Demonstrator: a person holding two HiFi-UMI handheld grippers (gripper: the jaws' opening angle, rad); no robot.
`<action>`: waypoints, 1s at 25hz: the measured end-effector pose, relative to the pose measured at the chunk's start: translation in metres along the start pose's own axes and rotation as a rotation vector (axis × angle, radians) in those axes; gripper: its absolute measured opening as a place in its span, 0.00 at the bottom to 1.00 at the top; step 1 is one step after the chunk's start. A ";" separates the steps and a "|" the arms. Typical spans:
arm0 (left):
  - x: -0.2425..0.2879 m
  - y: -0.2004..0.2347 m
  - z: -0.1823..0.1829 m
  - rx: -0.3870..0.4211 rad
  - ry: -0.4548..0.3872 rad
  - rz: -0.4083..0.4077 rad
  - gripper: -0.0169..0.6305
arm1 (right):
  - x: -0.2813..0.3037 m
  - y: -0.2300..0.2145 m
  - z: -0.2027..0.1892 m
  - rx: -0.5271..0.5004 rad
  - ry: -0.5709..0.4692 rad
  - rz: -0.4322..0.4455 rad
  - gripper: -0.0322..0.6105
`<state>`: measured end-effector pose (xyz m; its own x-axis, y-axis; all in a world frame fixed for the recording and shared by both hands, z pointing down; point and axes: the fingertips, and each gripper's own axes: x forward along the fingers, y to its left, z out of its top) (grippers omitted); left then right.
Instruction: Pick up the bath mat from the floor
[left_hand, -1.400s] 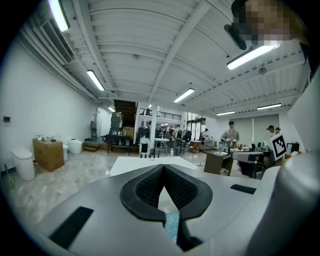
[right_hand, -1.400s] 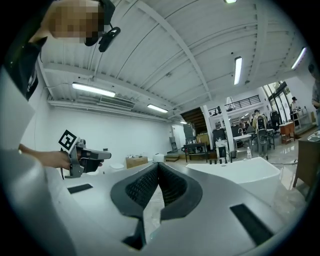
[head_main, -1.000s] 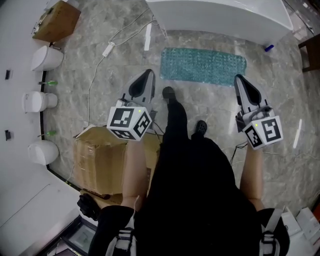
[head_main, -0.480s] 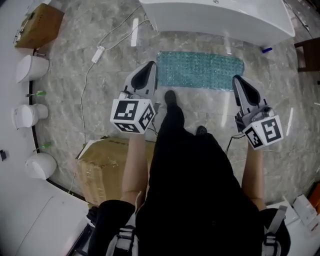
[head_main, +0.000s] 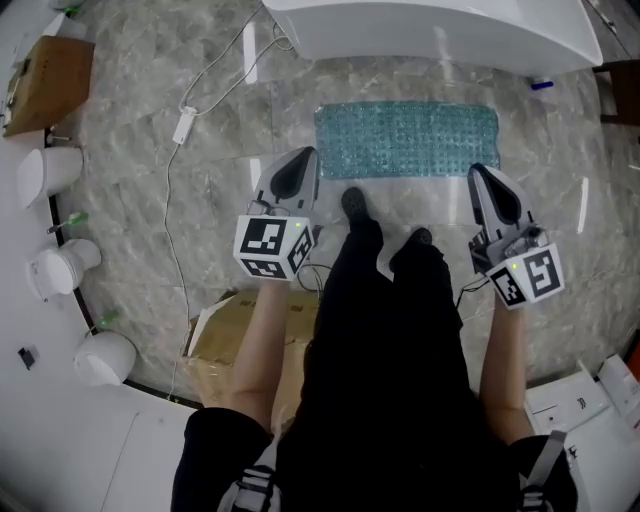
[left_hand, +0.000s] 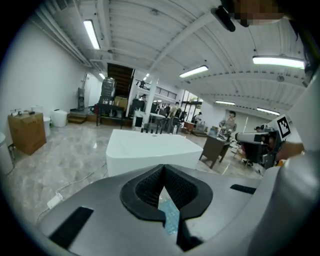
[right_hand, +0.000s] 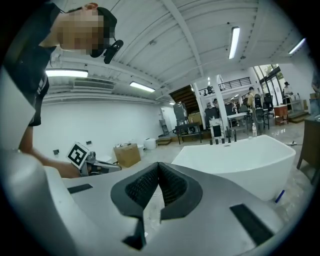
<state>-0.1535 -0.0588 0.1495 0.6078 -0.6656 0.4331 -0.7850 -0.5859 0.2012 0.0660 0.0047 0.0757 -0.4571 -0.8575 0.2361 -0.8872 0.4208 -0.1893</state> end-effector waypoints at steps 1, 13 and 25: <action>0.010 0.009 -0.005 -0.018 0.004 0.010 0.04 | 0.011 -0.006 -0.005 0.008 0.011 -0.003 0.07; 0.139 0.081 -0.166 -0.104 0.156 0.077 0.04 | 0.132 -0.036 -0.173 0.139 0.201 0.124 0.07; 0.268 0.168 -0.436 -0.177 0.326 0.178 0.04 | 0.232 -0.060 -0.424 0.236 0.316 0.197 0.07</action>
<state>-0.1743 -0.1338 0.6827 0.4135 -0.5513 0.7246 -0.9001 -0.3675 0.2341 -0.0139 -0.0939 0.5460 -0.6458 -0.6195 0.4463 -0.7589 0.4569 -0.4640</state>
